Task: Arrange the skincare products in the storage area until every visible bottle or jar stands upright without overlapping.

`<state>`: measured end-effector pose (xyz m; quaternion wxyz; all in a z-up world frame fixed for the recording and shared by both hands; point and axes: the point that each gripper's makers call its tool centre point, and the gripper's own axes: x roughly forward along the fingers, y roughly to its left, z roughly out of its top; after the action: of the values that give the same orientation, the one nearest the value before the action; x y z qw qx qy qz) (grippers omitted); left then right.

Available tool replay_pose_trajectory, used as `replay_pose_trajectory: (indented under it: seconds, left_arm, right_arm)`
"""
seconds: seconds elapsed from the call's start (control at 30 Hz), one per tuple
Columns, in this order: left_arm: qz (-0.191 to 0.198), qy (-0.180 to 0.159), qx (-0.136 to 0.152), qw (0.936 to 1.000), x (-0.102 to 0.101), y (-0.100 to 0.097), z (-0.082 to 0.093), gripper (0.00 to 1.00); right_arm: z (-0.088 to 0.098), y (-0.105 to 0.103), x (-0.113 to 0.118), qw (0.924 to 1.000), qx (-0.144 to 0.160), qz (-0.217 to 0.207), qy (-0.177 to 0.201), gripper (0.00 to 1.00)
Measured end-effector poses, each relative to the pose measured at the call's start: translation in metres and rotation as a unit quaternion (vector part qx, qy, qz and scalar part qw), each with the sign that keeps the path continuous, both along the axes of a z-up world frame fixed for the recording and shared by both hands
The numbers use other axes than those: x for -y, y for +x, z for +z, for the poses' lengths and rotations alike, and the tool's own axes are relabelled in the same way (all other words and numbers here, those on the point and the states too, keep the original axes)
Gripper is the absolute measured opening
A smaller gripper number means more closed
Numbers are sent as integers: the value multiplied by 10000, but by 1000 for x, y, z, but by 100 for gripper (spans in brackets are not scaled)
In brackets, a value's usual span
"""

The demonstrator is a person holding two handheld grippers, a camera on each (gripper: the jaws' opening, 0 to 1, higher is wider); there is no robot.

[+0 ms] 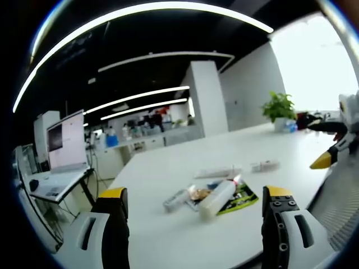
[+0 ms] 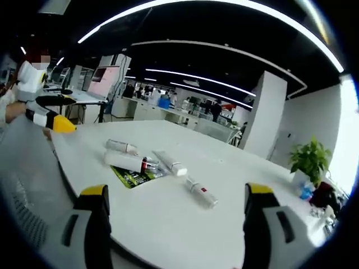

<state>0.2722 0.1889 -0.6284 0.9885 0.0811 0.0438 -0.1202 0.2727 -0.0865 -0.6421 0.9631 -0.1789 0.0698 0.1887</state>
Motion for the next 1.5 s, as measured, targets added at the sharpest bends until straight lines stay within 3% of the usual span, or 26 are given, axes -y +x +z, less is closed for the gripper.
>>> replay_pose_trajectory:
  seconds: [1.07,1.17,1.27,1.33,1.5]
  left_arm:
    - [-45,-35,18,10000,1,0,0,97]
    - [-8,-13,-43,10000,0,1,-2,97]
    - [-49,-25,-25,10000,1,1,-1,97]
    - [-57,-24,-33,10000,1,0,-1,97]
    - [-36,19,-153,9999,1,1,-6,97]
  right_arm:
    - [-4,1,0,9999,-115,6,66,100]
    - [0,2,0,9999,-2,15,121,100]
    - [-4,2,2,9999,-99,-45,97,100]
    - [1,2,1,9999,37,-36,124,100]
    - [-3,2,2,9999,-63,-50,103,100]
